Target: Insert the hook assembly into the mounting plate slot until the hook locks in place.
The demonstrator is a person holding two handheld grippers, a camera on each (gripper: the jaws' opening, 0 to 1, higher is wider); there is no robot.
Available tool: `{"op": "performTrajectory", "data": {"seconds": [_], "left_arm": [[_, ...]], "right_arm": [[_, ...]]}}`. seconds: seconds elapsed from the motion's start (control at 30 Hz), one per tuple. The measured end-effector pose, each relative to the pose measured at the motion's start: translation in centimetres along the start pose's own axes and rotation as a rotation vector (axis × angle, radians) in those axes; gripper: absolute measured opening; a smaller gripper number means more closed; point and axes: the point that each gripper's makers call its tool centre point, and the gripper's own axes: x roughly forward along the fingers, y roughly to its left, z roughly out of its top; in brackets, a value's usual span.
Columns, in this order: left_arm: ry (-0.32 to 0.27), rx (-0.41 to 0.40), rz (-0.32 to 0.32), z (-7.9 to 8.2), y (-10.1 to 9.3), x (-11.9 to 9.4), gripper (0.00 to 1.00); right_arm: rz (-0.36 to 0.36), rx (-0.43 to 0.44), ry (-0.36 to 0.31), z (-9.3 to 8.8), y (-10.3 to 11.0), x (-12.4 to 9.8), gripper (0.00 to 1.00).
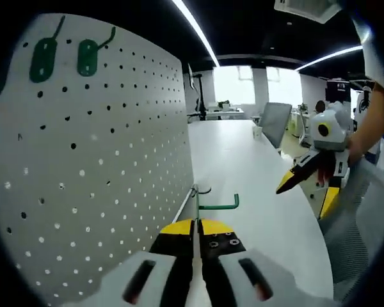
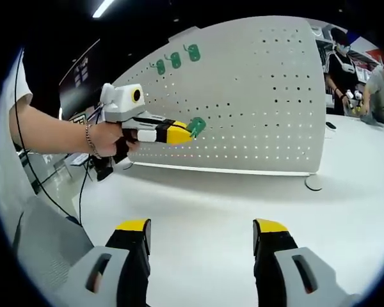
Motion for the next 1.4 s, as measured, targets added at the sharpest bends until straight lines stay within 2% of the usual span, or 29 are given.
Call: {"op": "performTrajectory", "data": {"seconds": [0.23, 0.63, 1.13, 1.4], "left_arm": [[-0.024, -0.009, 0.015, 0.5, 0.0, -1.0, 0.02], [-0.089, -0.016, 0.038, 2.4, -0.6, -3.1, 0.02], [-0.228, -0.039, 0.071, 6.5, -1.6, -6.5, 0.02], [-0.284, -0.043, 0.097, 8.1, -1.7, -8.6, 0.02]], "right_arm": [[0.002, -0.008, -0.002, 0.1, 0.1, 0.0, 0.62], [0.001, -0.013, -0.007, 0.3, 0.1, 0.0, 0.62], [0.003, -0.021, -0.002, 0.3, 0.2, -0.1, 0.62], [0.002, -0.025, -0.005, 0.4, 0.3, -0.1, 0.62]]}}
